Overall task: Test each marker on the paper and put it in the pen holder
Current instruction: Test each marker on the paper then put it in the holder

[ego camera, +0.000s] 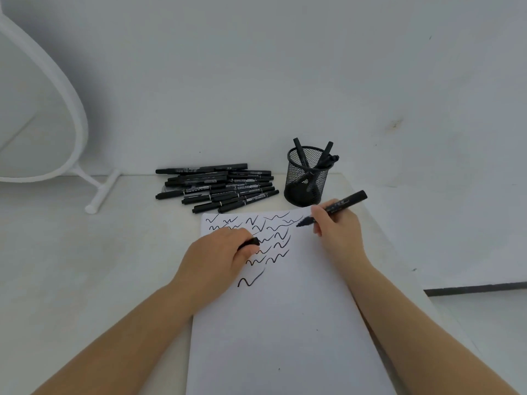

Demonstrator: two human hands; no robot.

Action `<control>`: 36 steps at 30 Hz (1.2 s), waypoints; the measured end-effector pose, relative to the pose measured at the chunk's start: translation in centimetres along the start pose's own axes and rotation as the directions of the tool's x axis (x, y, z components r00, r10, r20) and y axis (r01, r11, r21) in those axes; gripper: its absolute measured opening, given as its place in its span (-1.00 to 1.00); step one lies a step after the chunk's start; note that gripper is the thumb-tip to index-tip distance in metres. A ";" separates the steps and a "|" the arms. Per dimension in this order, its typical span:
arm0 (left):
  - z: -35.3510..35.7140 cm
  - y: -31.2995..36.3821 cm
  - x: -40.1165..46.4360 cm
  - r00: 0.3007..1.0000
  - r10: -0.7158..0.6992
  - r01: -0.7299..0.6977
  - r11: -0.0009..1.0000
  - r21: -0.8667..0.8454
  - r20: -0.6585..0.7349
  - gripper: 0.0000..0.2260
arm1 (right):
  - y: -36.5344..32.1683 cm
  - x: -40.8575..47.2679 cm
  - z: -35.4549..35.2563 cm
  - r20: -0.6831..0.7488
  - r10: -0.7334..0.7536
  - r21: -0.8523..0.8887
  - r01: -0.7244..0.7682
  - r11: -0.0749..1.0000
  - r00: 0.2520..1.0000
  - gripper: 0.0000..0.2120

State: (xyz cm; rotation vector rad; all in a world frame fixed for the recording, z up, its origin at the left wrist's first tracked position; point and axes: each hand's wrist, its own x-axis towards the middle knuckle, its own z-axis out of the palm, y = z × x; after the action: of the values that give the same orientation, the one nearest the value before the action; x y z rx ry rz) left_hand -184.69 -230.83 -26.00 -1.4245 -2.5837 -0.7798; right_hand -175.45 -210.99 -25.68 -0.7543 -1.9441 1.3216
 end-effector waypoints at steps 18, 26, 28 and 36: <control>0.0 -1.0 -0.3 0.999 0.018 -0.015 0.998 -0.054 0.050 -0.84 | 1.8 0.6 0.1 0.064 -0.083 -0.135 0.091 0.987 0.995 -0.87; -0.1 -0.9 -0.5 1.000 0.018 -0.017 0.997 -0.073 0.009 -0.85 | -0.2 -0.2 -0.9 -0.207 -0.194 -0.071 0.183 0.981 0.959 -0.79; -0.1 -0.8 -0.4 1.000 0.006 -0.008 0.994 -0.109 -0.018 -0.86 | -1.0 -0.8 -1.2 -0.191 -0.169 0.103 0.191 0.976 0.967 -0.77; -0.3 -0.6 -0.4 0.997 -0.072 0.063 0.973 -0.223 -0.031 -0.94 | -1.9 -3.0 0.5 0.298 -0.012 0.440 -0.126 0.889 0.955 -0.73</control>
State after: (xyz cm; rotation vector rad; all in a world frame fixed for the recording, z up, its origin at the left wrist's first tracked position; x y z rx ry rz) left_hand -185.02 -231.60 -26.11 -1.3639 -2.5958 -1.1258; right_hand -174.20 -214.16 -24.57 -0.3991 -1.7243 1.9270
